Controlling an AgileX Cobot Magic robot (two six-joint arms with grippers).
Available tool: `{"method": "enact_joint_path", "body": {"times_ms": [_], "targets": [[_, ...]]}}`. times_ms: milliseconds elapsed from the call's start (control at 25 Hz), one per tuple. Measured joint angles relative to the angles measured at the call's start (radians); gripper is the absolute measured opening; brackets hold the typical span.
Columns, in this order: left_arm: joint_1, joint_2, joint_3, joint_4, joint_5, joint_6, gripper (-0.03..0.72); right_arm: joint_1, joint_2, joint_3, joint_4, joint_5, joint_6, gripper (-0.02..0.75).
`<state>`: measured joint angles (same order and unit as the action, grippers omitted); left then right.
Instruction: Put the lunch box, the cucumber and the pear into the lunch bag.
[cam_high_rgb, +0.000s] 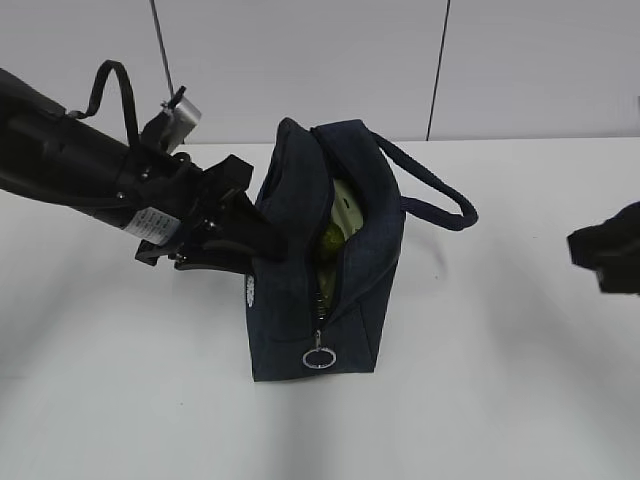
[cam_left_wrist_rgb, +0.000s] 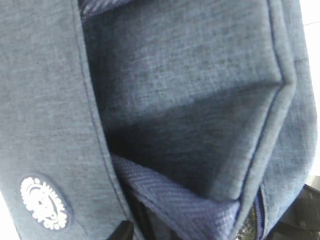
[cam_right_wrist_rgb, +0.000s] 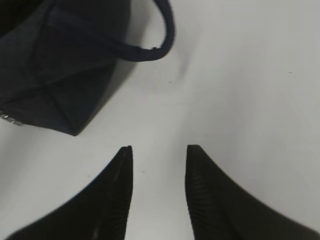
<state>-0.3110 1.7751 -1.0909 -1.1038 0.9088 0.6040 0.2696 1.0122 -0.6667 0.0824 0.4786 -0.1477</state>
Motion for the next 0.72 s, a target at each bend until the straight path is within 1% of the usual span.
{"method": "enact_joint_path", "body": {"times_ms": [80, 120, 200, 320, 400, 560, 720], "targets": [[0.0, 0.0, 0.0, 0.0, -0.002, 0.0, 0.238, 0.051, 0.0, 0.038, 0.038, -0.046, -0.025, 0.284], [0.0, 0.0, 0.0, 0.001, -0.002, 0.0, 0.238, 0.095, 0.0, 0.068, 0.048, -0.085, -0.038, 0.283], [0.0, 0.0, 0.0, 0.001, -0.003, 0.0, 0.238, 0.18, 0.0, 0.109, 0.052, -0.141, -0.052, 0.264], [0.0, 0.0, 0.0, 0.002, -0.007, 0.0, 0.238, 0.258, 0.0, 0.164, 0.046, -0.207, -0.059, 0.227], [0.0, 0.0, 0.0, 0.002, -0.009, 0.0, 0.238, 0.274, 0.005, 0.194, 0.044, -0.229, -0.059, 0.221], [0.0, 0.0, 0.0, 0.002, -0.014, 0.0, 0.238, 0.278, 0.077, 0.23, 0.044, -0.258, -0.06, 0.22], [0.0, 0.0, 0.0, 0.002, -0.015, 0.0, 0.238, 0.278, 0.206, 0.232, 0.044, -0.349, -0.06, 0.219]]}}
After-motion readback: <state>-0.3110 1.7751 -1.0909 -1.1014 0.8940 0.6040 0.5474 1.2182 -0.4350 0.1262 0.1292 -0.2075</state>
